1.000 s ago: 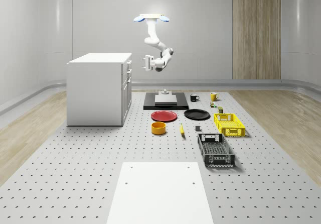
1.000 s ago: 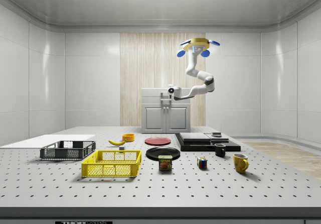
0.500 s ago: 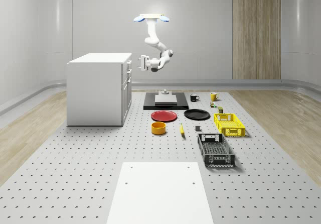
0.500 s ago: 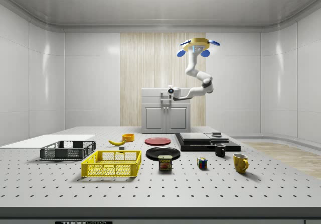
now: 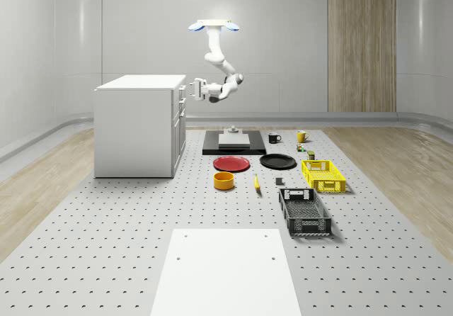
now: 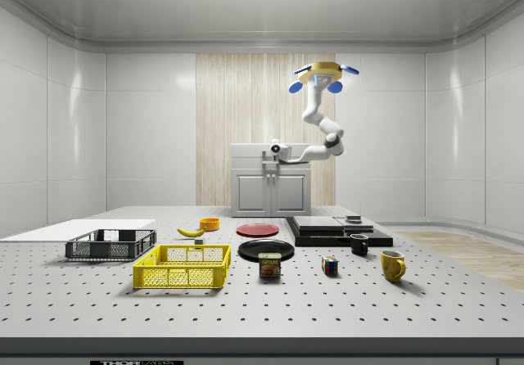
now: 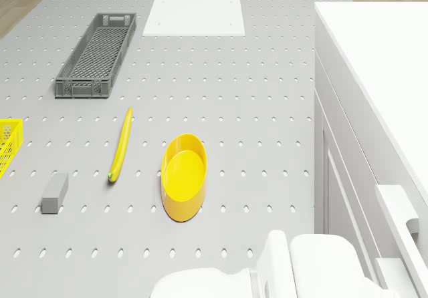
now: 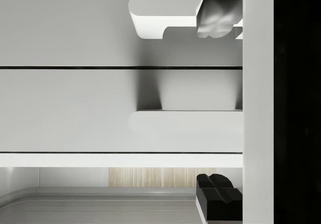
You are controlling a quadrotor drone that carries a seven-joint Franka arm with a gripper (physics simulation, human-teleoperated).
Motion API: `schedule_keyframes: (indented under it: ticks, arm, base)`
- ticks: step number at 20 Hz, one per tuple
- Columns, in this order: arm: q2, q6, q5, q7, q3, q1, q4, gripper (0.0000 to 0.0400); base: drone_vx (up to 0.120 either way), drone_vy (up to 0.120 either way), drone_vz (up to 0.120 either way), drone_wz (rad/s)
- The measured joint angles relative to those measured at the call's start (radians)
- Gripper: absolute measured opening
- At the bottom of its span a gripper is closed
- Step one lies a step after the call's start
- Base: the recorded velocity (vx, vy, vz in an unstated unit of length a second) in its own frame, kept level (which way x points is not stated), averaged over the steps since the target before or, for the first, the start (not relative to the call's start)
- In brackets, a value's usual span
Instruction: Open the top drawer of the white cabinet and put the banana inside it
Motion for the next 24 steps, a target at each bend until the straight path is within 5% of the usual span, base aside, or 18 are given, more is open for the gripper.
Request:
schedule_keyframes:
  ticks: [11, 20, 24]
  arm:
    - [0.124, 0.039, 0.130, -0.074, 0.053, 0.045, 0.055, 0.0400]
    - [0.171, 0.025, 0.188, -0.110, 0.088, 0.021, 0.063, 0.0400]
    - [0.182, 0.012, 0.203, -0.120, 0.101, 0.001, 0.061, 0.0223]
  base:
    - [0.000, 0.000, 0.000, 0.000]
    - [0.000, 0.000, 0.000, 0.000]
    - [0.000, 0.000, 0.000, 0.000]
